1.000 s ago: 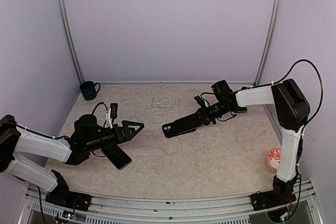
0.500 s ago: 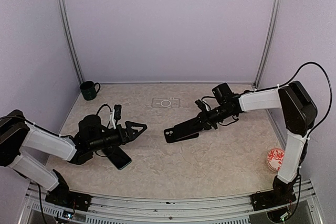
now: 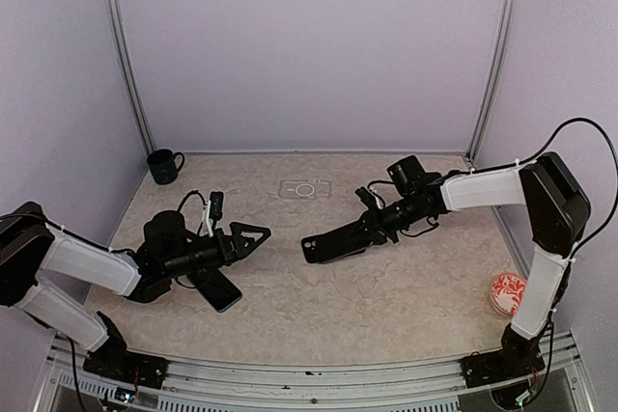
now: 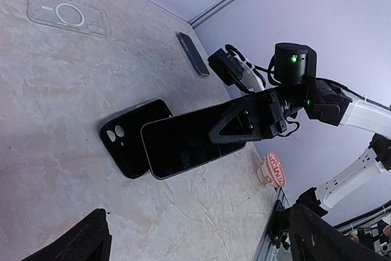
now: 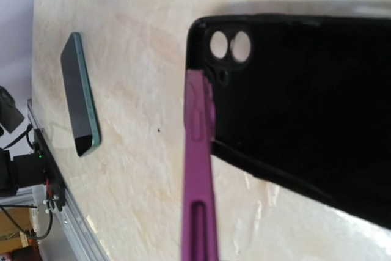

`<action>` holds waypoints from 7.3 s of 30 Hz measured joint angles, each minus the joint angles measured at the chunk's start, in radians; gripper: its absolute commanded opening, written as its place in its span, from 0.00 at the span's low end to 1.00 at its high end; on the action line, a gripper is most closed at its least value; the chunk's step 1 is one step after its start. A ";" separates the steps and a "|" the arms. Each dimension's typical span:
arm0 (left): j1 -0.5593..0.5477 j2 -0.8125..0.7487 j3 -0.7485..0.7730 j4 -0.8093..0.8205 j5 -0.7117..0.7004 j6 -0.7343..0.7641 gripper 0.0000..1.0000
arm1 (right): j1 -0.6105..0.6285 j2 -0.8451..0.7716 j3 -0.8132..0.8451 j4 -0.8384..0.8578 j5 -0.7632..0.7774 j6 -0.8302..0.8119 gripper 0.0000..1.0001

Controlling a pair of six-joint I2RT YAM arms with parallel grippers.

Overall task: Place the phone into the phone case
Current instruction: Adjust the phone case at the center of the board, then move the phone case to the center of the board.

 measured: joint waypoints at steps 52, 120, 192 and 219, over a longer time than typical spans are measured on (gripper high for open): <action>0.000 -0.023 0.000 -0.005 -0.028 0.018 0.99 | 0.000 0.000 0.020 0.003 -0.001 -0.019 0.00; 0.037 -0.157 0.113 -0.259 -0.346 0.304 0.99 | -0.078 0.187 0.184 -0.044 -0.216 -0.110 0.00; 0.584 0.153 -0.149 0.481 -0.644 0.826 0.99 | -0.091 0.225 0.142 -0.029 -0.229 -0.130 0.00; 0.584 0.153 -0.149 0.476 -0.644 0.826 0.99 | -0.094 0.219 0.132 -0.014 -0.230 -0.124 0.00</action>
